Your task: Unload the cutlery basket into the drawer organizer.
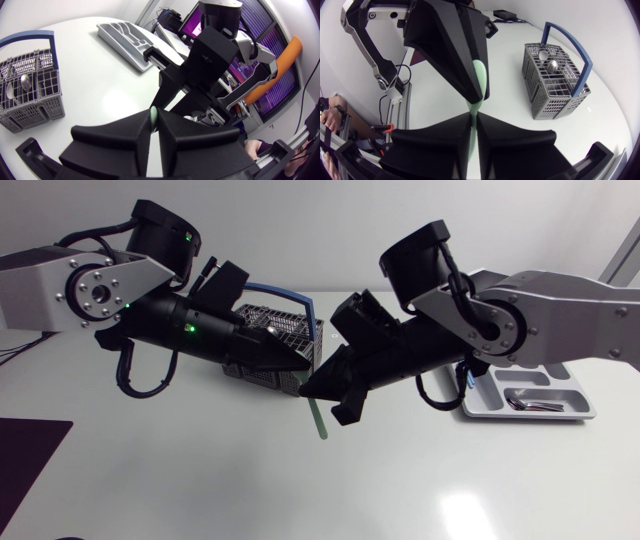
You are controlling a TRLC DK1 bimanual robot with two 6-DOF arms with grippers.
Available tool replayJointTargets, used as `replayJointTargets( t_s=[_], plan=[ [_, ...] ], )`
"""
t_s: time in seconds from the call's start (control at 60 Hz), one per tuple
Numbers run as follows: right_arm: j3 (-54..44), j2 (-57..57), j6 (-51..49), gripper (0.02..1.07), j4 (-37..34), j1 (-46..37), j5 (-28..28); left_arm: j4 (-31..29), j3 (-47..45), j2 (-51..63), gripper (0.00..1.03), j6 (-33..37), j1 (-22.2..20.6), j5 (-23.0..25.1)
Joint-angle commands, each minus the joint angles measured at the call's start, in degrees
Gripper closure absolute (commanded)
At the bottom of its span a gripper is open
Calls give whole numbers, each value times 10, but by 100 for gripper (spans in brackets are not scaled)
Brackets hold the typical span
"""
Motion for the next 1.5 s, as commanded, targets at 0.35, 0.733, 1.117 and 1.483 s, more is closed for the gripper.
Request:
replayJointTargets(
  t_s=[0.35, 0.733, 1.117, 1.483],
  plan=[
    [-37, 5, -6, 101, -22, 2, 32, 52, 48, -5, 8, -88, 58, 0],
    [-61, -13, -53, 101, -49, -61, 47, 74, 63, 16, 9, -23, 120, -180],
    [-63, -47, -155, 101, -99, -170, 79, 65, 80, 88, 9, 145, 109, -349],
    [-39, -73, -312, 101, -166, -291, 111, 65, 90, 109, 9, 219, 81, -439]
  ],
)
